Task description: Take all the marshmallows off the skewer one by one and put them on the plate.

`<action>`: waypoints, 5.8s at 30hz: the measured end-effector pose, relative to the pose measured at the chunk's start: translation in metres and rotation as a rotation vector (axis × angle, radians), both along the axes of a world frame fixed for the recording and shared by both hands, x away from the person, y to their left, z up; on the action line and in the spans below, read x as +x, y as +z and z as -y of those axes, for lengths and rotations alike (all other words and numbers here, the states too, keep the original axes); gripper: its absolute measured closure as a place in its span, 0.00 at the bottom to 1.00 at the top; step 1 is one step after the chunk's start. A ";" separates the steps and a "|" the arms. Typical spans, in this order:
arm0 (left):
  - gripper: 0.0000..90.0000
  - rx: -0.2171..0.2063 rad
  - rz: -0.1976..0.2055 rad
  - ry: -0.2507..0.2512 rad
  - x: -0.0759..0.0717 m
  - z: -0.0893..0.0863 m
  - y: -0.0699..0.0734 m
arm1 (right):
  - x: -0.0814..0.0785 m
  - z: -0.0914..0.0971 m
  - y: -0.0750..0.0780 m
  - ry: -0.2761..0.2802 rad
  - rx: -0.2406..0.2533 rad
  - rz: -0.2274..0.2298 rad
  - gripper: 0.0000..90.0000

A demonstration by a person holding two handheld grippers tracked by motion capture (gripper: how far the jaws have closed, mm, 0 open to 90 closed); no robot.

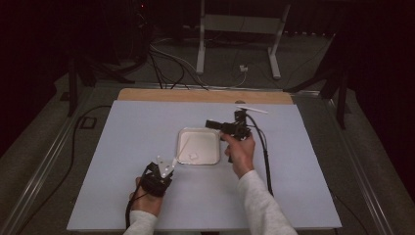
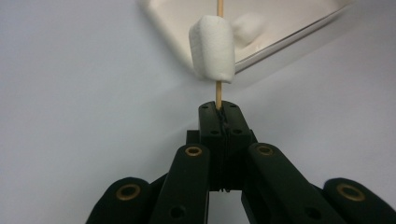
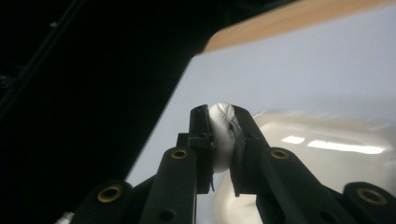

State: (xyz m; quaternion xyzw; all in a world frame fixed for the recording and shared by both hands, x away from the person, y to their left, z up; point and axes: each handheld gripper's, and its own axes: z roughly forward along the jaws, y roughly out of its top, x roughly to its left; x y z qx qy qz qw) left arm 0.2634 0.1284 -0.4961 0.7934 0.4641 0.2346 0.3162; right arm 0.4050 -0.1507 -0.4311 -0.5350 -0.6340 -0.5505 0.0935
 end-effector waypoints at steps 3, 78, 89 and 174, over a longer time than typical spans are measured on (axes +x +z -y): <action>1.00 -0.045 0.020 0.017 0.002 -0.006 0.008 | 0.001 0.005 0.004 0.018 -0.090 0.012 0.90; 1.00 -0.026 0.081 -0.049 0.003 0.023 0.013 | -0.051 -0.086 -0.045 0.306 -0.129 0.001 0.88; 1.00 0.062 0.087 -0.047 0.002 0.023 0.009 | -0.045 -0.075 -0.037 0.278 -0.117 0.000 0.89; 1.00 0.017 0.105 0.001 0.000 0.003 0.015 | 0.002 -0.041 -0.031 0.255 -0.280 -0.082 0.35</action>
